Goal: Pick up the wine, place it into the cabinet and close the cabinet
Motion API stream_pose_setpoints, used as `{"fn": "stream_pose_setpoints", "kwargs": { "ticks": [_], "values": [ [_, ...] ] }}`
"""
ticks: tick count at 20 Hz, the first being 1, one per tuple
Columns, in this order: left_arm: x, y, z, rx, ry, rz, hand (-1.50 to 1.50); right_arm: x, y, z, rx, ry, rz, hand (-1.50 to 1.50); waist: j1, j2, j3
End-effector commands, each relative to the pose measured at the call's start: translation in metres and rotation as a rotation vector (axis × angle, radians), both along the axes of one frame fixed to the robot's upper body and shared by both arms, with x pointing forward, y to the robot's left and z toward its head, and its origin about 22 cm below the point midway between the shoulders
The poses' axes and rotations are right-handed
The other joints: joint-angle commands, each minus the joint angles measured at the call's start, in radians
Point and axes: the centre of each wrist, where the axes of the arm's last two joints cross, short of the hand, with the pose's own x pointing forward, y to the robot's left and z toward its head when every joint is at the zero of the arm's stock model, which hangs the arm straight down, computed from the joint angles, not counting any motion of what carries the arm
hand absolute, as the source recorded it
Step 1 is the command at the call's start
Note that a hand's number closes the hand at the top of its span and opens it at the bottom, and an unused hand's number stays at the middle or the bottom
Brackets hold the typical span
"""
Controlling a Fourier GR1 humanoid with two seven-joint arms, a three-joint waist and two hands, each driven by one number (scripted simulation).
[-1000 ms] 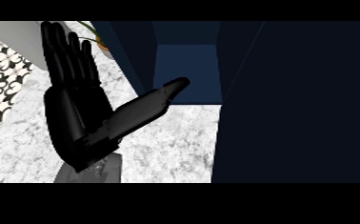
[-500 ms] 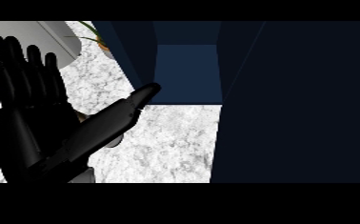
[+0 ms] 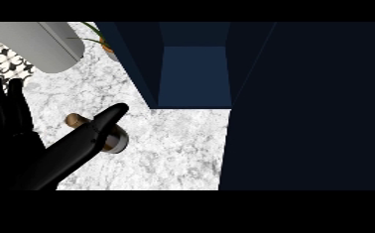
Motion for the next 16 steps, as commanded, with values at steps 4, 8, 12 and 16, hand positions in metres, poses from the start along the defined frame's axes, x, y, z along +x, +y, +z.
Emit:
{"fn": "stream_pose_setpoints", "kwargs": {
  "ticks": [4,8,12,16],
  "values": [
    [0.009,0.017,-0.003,-0.043,0.045,0.025,-1.5,-0.028,-0.001,0.007,0.031,-0.029,0.038,-1.5,-0.006,0.002,0.0],
    [-0.021,0.037,-0.031,-0.097,0.079,0.048,-1.5,-0.035,0.0,0.013,0.029,-0.027,0.019,-1.5,-0.004,0.0,-0.002],
    [-0.003,0.037,-0.034,-0.122,0.095,0.018,-1.5,-0.024,-0.001,0.027,0.013,-0.056,0.021,-1.5,-0.003,0.002,-0.001],
    [-0.014,0.044,-0.061,-0.14,0.137,0.006,-1.5,-0.021,0.002,0.018,0.036,-0.039,0.03,-1.5,-0.001,0.001,-0.001]
  ]
}}
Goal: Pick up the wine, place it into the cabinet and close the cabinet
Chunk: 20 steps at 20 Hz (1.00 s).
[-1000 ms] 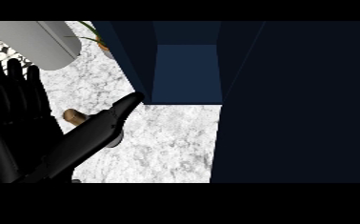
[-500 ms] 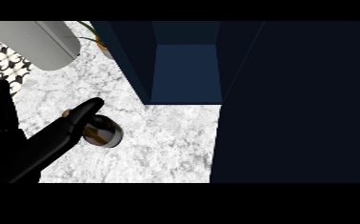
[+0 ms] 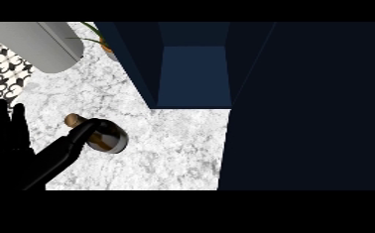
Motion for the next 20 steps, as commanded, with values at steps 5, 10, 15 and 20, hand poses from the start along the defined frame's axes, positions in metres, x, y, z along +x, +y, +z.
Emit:
{"fn": "stream_pose_setpoints", "kwargs": {
  "ticks": [5,10,15,20],
  "values": [
    [0.003,0.011,-0.037,-0.028,0.038,-0.032,-1.5,-0.041,-0.006,0.017,0.027,-0.05,0.014,-1.5,-0.003,-0.002,0.0],
    [-0.012,0.03,-0.067,0.015,0.044,0.035,-1.5,-0.029,-0.004,0.014,0.027,-0.032,0.007,-1.5,0.007,-0.002,-0.001],
    [0.013,0.033,-0.096,-0.001,0.046,0.062,-1.5,-0.033,-0.012,0.023,0.019,-0.061,0.002,-1.5,0.0,-0.001,0.0],
    [-0.001,0.038,-0.122,-0.031,0.054,0.046,-1.5,-0.025,-0.009,0.026,0.013,-0.049,0.01,-1.5,0.005,-0.001,0.0]
  ]
}}
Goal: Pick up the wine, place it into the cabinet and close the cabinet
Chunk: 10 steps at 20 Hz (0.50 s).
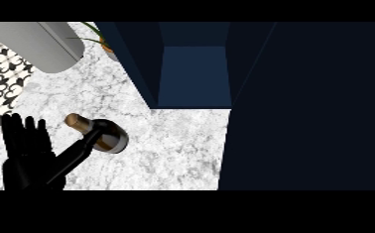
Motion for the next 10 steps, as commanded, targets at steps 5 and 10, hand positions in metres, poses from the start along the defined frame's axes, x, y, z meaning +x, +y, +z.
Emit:
{"fn": "stream_pose_setpoints", "kwargs": {
  "ticks": [5,10],
  "values": [
    [0.003,0.015,-0.042,-0.017,0.01,0.003,-1.5,-0.021,-0.006,0.009,0.047,-0.057,0.007,-1.5,-0.001,0.001,0.001],
    [0.01,0.015,-0.064,-0.016,0.019,-0.056,-1.5,-0.027,0.002,0.011,0.03,-0.062,0.03,-1.5,-0.002,0.001,0.0]
  ]
}}
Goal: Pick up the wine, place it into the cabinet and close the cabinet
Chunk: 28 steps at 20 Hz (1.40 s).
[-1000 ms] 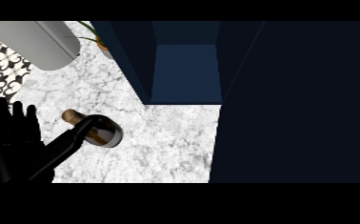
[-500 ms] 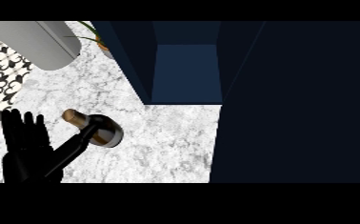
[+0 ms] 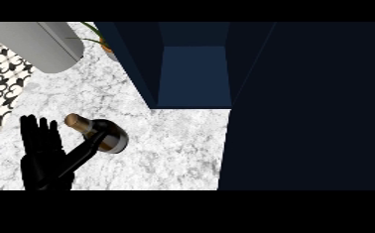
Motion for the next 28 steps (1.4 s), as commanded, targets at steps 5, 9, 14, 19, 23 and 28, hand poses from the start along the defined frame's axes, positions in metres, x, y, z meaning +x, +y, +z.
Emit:
{"fn": "stream_pose_setpoints", "kwargs": {
  "ticks": [5,9,14,19,23,28],
  "values": [
    [0.003,0.009,-0.032,-0.033,-0.018,-0.023,-1.5,-0.039,0.001,0.02,0.031,-0.043,0.038,-1.5,-0.001,-0.001,-0.001],
    [-0.011,0.011,-0.037,-0.017,-0.023,-0.011,-1.5,-0.031,-0.003,0.007,0.023,-0.056,0.02,-1.5,0.001,0.0,0.0],
    [0.01,-0.006,-0.065,-0.003,0.0,-0.023,-1.5,-0.023,0.006,0.006,0.039,-0.032,0.029,-1.5,-0.003,0.001,0.0],
    [-0.009,-0.009,-0.058,-0.02,-0.008,-0.021,-1.5,-0.024,-0.007,0.012,0.016,-0.04,0.033,-1.5,0.002,0.0,0.001],
    [0.013,0.006,-0.074,-0.042,-0.001,-0.032,-1.5,-0.04,-0.011,0.003,0.016,-0.034,0.016,-1.5,-0.007,0.0,0.001],
    [0.004,0.0,-0.086,-0.058,-0.01,-0.043,-1.5,-0.03,0.003,0.01,0.037,-0.048,0.006,-1.5,0.001,0.0,0.0]
  ]
}}
